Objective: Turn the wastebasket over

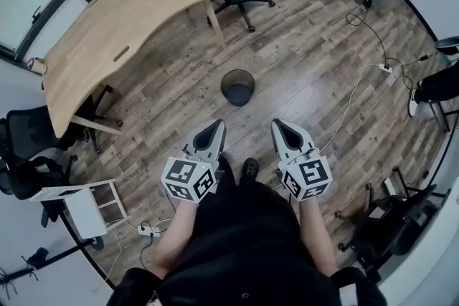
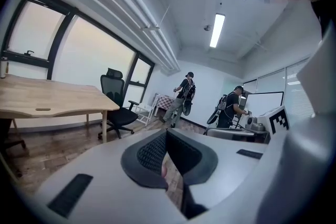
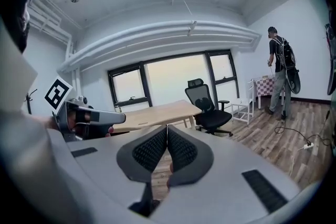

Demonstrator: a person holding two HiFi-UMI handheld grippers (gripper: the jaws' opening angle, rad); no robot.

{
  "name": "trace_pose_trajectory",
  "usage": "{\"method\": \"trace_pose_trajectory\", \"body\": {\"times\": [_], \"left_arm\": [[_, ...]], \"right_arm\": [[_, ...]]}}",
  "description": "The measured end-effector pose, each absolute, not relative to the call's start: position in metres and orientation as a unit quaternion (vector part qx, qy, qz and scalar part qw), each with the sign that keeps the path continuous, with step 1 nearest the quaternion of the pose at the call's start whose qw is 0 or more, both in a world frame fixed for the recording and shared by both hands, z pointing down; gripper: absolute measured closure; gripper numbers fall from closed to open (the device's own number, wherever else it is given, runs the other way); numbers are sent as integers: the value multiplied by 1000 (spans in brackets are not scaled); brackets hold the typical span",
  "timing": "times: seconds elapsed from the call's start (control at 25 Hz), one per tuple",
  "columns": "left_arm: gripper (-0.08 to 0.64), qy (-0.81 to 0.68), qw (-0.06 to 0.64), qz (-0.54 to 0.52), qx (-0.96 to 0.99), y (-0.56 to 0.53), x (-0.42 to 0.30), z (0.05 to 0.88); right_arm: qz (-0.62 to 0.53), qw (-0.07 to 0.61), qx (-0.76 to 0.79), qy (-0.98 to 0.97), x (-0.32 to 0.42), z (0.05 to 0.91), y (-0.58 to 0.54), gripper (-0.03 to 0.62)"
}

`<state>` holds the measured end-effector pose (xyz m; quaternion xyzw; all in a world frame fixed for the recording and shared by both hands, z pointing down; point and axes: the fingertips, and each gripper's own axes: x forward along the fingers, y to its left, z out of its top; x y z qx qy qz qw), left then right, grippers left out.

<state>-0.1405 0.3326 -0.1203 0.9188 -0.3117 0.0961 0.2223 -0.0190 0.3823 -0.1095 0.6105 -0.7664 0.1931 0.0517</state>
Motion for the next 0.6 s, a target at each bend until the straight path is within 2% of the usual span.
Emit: {"method": "trace_pose_trajectory", "body": {"times": [0.6], "left_arm": [[543, -323, 242, 122, 907, 343, -140, -101]], "right_arm": [[229, 54, 594, -770, -9, -87, 386, 560]]}}
